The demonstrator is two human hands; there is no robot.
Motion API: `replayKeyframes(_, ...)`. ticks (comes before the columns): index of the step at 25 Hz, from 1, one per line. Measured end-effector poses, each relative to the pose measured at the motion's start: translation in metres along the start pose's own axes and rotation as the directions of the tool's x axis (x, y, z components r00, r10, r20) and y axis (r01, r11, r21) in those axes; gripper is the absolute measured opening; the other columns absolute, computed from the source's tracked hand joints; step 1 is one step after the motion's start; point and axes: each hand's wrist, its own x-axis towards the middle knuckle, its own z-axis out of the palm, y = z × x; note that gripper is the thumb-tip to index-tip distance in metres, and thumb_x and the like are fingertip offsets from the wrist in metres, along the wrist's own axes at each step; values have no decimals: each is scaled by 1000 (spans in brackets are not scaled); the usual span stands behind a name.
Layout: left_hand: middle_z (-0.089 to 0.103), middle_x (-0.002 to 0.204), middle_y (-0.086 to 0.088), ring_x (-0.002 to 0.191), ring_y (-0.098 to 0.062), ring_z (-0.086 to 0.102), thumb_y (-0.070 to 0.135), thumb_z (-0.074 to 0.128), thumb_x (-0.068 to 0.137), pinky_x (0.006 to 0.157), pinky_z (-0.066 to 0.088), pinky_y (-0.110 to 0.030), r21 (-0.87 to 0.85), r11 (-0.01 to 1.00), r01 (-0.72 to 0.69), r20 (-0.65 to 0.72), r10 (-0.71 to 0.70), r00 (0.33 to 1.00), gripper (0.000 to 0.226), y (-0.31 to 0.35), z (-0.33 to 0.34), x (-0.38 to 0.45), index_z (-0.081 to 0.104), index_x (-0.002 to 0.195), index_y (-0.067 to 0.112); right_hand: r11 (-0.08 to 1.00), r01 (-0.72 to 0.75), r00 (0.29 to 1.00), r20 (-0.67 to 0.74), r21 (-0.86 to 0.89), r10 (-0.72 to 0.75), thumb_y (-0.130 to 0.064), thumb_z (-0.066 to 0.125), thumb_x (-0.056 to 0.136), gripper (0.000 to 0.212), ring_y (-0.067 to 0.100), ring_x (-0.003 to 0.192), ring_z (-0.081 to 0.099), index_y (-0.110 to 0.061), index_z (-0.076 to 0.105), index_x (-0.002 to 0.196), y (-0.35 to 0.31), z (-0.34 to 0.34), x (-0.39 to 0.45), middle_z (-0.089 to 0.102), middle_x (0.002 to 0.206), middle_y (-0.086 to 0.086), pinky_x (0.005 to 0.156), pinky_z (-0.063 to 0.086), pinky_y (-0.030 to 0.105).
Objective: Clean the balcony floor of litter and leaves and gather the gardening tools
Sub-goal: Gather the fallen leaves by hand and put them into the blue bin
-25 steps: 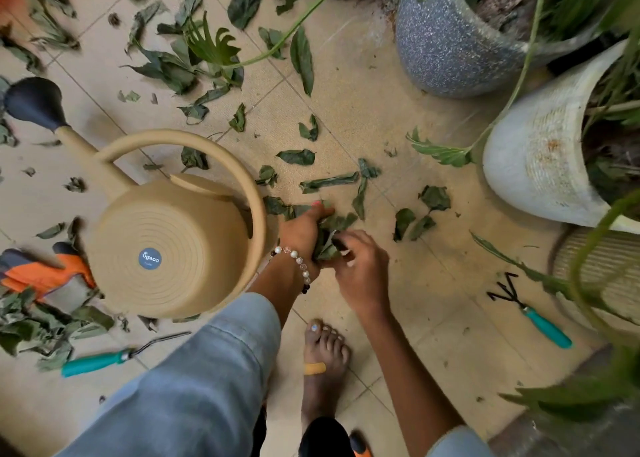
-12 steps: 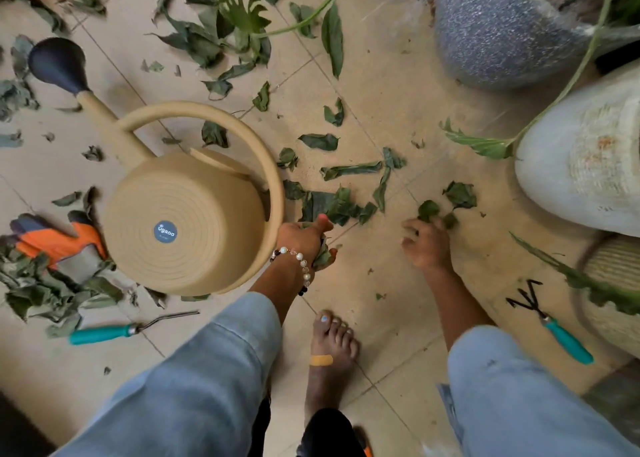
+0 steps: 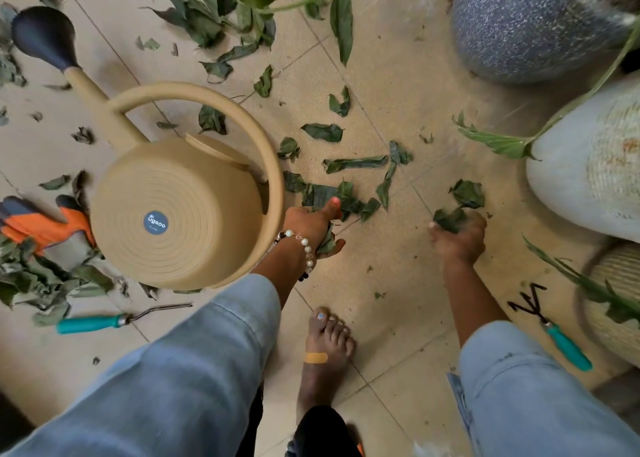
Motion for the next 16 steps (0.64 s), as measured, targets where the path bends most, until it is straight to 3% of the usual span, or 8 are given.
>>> replayKeyframes(2,45,60,-5,34,-11,49,33,68,87,47,56,-29,9,1000,-4,13,4,1000,40,1,1,6,68,98,-5,986,47,999,0,-157,-47,-7,76,77,56,31,112,60,-4,54,129,5,7,11,61,123,18,96,49,34)
replayKeyframes(4,47,62,-5,35,-10,50,33,69,87,50,57,-31,14,1000,-5,12,5,1000,39,1,1,10,68,97,-4,951,120,989,-49,-286,-139,-6,73,80,38,34,107,62,0,64,116,4,13,10,65,115,21,93,49,34)
replayKeyframes(8,50,66,-6,36,-10,52,34,71,84,51,56,-32,40,999,4,11,-4,1000,45,1,1,6,64,103,-6,928,176,983,3,-328,-185,-4,70,81,24,34,101,65,3,70,105,-4,10,8,68,106,22,86,47,26)
replayKeyframes(10,50,66,-5,36,-9,53,34,71,84,49,55,-31,64,998,-6,13,5,1000,47,4,1,4,62,105,-6,907,240,971,68,-347,-231,-6,70,82,21,33,106,61,2,70,101,-14,5,13,64,114,19,80,41,19)
replayKeyframes(13,48,66,-5,43,-12,51,32,71,85,48,56,-31,48,998,-31,16,30,999,43,10,1,6,62,103,-6,809,313,937,22,-498,-349,-13,72,81,11,33,123,37,-8,71,91,-28,-2,29,39,138,15,90,36,28)
replayKeyframes(16,48,66,-4,46,-13,51,32,71,84,51,57,-33,63,997,-40,-4,40,999,52,11,3,14,60,113,-9,717,390,920,211,-578,-330,-9,71,82,10,35,135,29,-6,71,91,-30,-1,48,24,153,13,104,36,33)
